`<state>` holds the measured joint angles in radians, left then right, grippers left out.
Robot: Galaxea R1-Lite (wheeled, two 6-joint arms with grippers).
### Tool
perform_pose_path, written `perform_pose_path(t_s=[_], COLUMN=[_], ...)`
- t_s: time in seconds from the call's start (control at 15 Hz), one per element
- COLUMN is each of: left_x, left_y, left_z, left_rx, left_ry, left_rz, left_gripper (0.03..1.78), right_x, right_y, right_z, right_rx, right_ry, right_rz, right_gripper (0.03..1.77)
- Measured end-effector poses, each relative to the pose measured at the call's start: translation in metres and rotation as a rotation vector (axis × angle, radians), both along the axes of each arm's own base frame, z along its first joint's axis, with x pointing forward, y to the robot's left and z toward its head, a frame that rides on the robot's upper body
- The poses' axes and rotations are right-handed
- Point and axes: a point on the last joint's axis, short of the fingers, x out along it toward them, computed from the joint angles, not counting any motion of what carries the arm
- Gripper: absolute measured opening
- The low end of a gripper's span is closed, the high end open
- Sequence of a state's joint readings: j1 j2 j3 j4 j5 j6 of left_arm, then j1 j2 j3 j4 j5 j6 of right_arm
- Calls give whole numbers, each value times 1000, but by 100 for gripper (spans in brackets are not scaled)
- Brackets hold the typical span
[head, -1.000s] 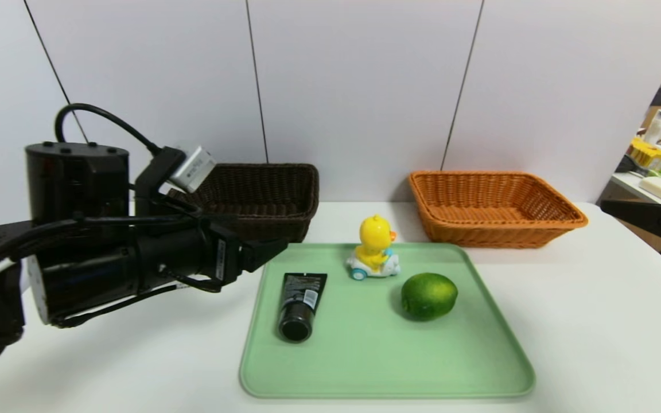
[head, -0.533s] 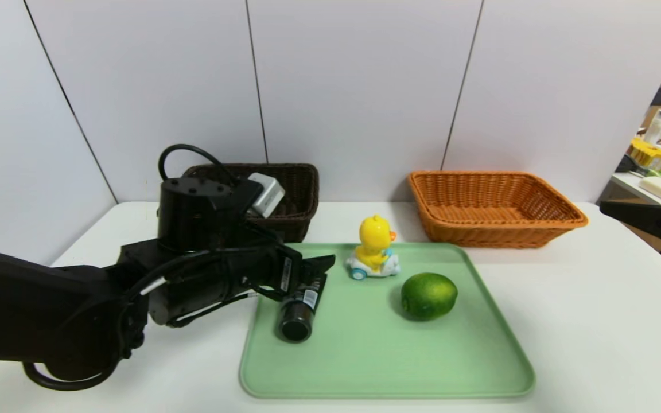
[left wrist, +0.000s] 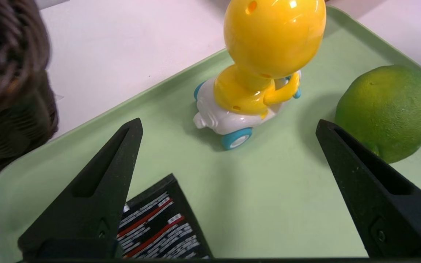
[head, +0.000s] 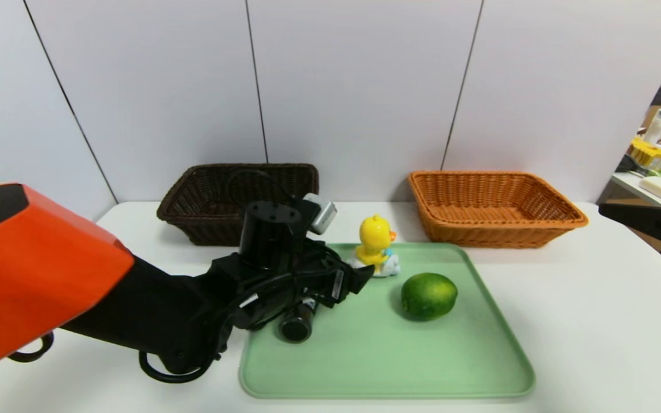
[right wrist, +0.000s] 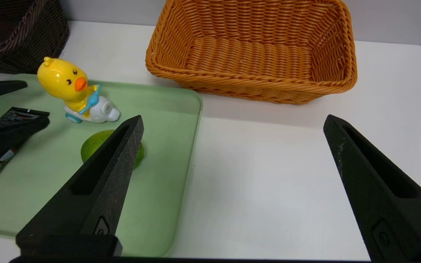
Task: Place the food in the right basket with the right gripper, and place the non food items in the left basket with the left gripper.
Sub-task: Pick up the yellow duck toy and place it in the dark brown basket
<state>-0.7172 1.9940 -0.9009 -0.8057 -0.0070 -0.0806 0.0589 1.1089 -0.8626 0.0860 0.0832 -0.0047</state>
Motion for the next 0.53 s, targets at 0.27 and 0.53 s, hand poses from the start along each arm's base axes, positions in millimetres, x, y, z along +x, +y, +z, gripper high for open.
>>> perform_pose_path(t_s=[0.27, 0.53], left_x=[9, 13], left_y=[-15, -21], left_z=[-11, -17], left_rx=[-44, -72], left_ry=[-61, -87], left_rz=[20, 28], left_gripper=[169, 169], right_x=[-1, -3], right_y=[0, 0], right_z=[-3, -4], right_rx=[0, 0], right_ry=[10, 10], right_rz=[0, 1], right_gripper=[170, 170])
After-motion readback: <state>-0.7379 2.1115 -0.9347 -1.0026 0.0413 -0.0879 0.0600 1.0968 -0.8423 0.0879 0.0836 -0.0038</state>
